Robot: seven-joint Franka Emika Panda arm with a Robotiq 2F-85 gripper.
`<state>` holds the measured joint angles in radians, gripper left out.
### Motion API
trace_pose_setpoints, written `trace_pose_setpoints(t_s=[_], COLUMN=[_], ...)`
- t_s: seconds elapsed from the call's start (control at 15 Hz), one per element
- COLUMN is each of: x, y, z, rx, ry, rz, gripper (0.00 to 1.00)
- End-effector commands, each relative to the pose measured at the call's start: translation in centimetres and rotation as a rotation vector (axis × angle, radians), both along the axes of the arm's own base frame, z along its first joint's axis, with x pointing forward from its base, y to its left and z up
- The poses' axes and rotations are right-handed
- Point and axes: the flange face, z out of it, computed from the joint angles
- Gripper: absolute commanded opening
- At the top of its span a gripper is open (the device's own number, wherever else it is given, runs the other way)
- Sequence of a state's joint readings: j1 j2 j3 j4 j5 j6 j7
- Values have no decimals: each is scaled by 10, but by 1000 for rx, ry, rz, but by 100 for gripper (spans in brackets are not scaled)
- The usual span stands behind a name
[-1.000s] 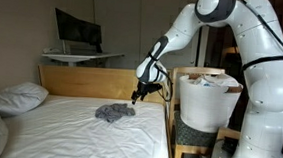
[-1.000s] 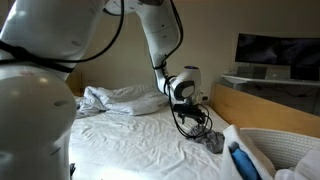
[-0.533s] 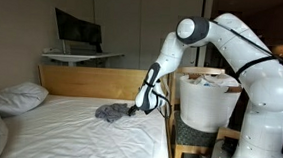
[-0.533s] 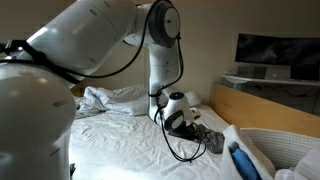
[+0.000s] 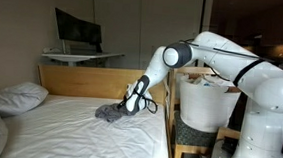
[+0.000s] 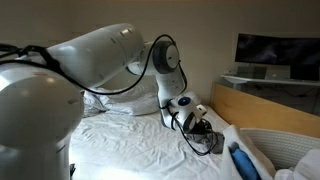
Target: Put the clothes on the bed in the laundry hamper
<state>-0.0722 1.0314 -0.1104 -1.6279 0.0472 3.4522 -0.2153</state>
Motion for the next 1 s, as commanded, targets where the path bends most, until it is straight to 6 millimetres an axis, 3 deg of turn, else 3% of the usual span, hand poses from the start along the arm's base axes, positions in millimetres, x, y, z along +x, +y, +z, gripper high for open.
trace_pose_setpoints(t_s=[0.0,0.07,0.33,0.47,0.73,0.8,0.93], x=[6,21,-16,-25,-6,4,16], y=[-3,-1,5,1,4,1,-5], z=[-51,-57,-141,-161,-165,-128,-112], rx=[-88,-106,-111,-85,-93,-104,-137], ry=[-51,-25,58,64,-15,-27,-65], rz=[-5,-12,-68,-100,-93,-92,-85], gripper=[100,100,100,100,100,100,100])
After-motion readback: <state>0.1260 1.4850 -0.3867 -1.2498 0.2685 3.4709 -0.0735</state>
